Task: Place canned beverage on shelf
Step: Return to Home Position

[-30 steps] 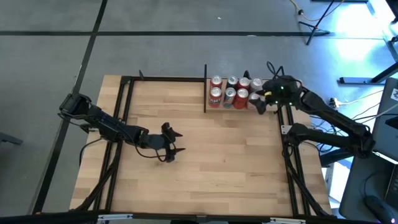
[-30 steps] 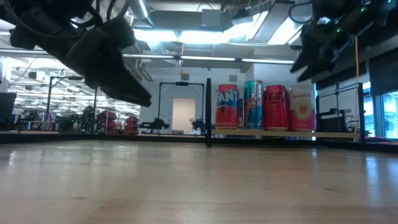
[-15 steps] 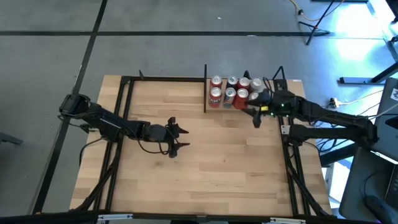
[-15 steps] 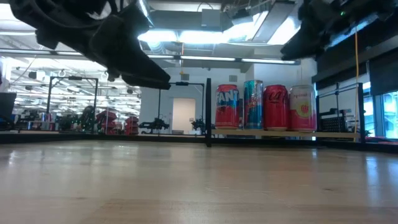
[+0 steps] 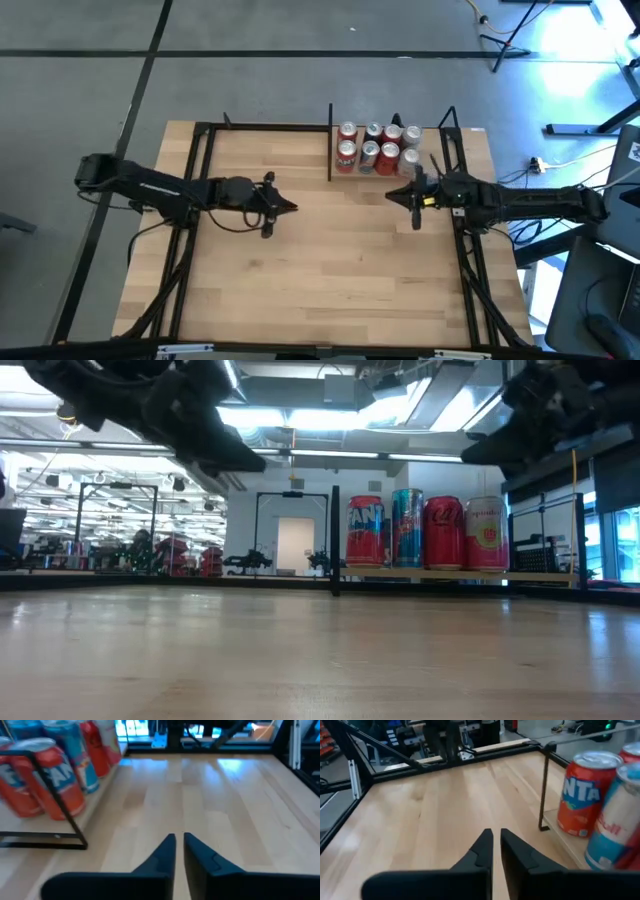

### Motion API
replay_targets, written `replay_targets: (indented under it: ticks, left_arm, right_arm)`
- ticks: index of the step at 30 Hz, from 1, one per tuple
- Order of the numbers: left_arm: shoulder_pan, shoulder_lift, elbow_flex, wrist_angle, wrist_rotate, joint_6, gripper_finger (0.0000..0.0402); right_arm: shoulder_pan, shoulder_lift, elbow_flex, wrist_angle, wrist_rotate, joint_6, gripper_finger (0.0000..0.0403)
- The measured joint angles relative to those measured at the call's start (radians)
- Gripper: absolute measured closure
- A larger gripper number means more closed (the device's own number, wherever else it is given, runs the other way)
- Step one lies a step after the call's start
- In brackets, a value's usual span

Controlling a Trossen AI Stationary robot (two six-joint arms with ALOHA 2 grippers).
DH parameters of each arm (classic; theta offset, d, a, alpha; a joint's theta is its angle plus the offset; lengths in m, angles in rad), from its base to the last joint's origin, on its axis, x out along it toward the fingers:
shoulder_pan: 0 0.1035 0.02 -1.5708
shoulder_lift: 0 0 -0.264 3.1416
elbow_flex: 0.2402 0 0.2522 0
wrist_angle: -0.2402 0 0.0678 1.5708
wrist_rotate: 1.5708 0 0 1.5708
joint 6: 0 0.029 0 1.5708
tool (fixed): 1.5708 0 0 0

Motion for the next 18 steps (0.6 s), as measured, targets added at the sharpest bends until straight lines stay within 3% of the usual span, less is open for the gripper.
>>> replay_targets:
  ticks: [3, 10, 18]
  left_arm:
    - [0.019, -0.105, -0.076, 0.012, -0.001, 0.002, 0.0398]
    - [0.055, -0.376, -0.301, 0.089, -0.006, -0.024, 0.0392]
    - [0.059, -0.671, -0.464, 0.090, -0.006, -0.095, 0.0391]
  right_arm:
    - [0.000, -0.078, -0.052, -0.006, 0.000, 0.007, 0.0375]
    - [0.000, -0.283, -0.138, -0.006, 0.001, 0.017, 0.0390]
    - [-0.001, -0.478, -0.231, -0.026, 0.068, 0.030, 0.0402]
